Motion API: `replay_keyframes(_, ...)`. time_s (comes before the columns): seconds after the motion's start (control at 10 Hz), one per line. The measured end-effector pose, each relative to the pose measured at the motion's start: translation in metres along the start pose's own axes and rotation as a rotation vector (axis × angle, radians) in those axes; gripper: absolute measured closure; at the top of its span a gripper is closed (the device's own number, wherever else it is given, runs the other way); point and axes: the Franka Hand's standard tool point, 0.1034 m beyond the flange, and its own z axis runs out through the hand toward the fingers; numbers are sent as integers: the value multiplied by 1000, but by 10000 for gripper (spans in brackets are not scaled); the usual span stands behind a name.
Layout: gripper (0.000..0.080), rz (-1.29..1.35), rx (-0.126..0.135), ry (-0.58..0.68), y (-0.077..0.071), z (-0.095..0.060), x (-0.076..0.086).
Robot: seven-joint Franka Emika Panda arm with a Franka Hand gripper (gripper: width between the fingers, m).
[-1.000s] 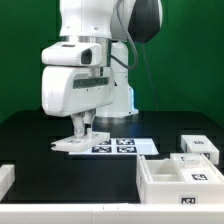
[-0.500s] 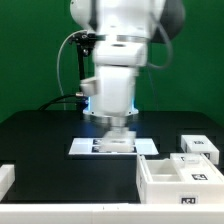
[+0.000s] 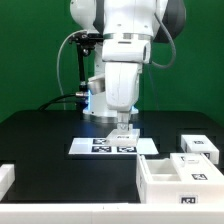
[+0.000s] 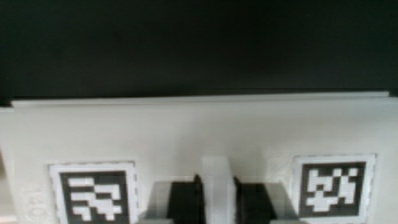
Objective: Assemble cabinet
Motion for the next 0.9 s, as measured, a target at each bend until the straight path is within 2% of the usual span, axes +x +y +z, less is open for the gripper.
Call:
replay_keyframes(0.2,735,-142,-7,-15,-9,0,35)
replay_keyframes(0.3,735,-171,-5,-13,-14,1,42)
replay_keyframes(0.4,735,-120,7,11,-13,-1,23)
replay_keyframes(0.5,735,-84,7,8,-11,-1,13)
replay_keyframes(0.7,735,-87,10,7,-13,1,17)
replay_keyframes(0.9,735,-39,126,-85,-35,0,35)
